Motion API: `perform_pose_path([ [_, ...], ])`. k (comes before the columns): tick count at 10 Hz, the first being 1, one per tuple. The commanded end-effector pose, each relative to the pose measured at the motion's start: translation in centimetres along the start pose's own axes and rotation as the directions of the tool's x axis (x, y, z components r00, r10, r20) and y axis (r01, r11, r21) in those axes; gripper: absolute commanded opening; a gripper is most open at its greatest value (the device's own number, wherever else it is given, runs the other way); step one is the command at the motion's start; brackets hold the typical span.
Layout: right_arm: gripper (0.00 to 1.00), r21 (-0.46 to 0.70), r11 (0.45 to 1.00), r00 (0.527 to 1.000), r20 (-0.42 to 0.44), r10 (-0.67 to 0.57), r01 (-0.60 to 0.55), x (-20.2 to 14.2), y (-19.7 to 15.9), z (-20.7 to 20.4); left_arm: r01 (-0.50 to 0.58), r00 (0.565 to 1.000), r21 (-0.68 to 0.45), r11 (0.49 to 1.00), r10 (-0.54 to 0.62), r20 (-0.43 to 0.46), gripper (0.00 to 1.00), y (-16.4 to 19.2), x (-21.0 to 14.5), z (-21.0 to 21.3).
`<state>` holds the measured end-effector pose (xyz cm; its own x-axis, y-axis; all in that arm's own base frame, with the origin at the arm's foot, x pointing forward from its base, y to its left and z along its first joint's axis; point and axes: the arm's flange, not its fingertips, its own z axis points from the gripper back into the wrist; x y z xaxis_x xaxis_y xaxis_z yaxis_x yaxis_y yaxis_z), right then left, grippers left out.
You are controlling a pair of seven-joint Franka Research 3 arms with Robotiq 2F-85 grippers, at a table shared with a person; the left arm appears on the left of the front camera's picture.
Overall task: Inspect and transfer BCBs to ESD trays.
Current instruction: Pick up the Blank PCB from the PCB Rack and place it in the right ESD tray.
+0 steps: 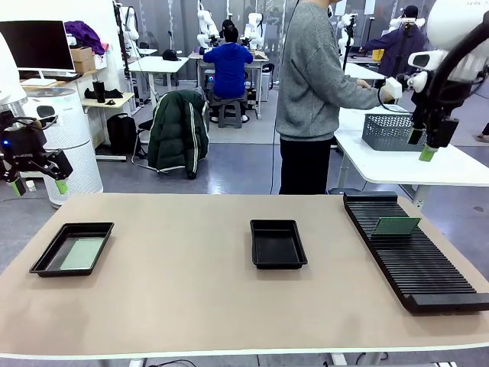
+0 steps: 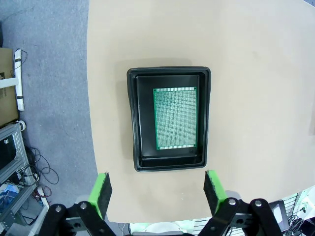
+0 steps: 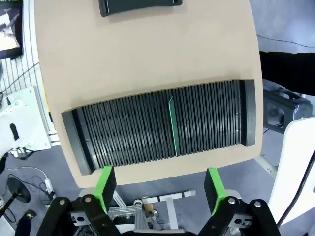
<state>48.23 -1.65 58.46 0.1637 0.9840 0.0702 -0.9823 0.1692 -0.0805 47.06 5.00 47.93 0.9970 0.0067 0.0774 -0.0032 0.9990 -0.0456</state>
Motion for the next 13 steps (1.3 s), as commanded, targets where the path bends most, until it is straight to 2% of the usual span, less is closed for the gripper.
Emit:
perform_pose_path([
  [1,0.95,-0.029,0.996,0.996,-0.024,0.086,-0.086,-1.8,0.3,-2.3,0.000,1.000,0.001,1.000,0.000,0.007,1.00,0.0,0.0,-0.2],
  [7,0.95,-0.101,0.986,0.990,0.040,0.138,-0.134,-5.6,-2.2,-8.8,0.000,1.000,0.001,1.000,0.000,0.007,1.00,0.0,0.0,-0.2],
  [13,0.95,-0.105,0.981,0.982,0.080,0.172,-0.163,-6.2,-2.6,-13.5,0.000,1.000,0.001,1.000,0.000,0.007,1.00,0.0,0.0,-0.2],
])
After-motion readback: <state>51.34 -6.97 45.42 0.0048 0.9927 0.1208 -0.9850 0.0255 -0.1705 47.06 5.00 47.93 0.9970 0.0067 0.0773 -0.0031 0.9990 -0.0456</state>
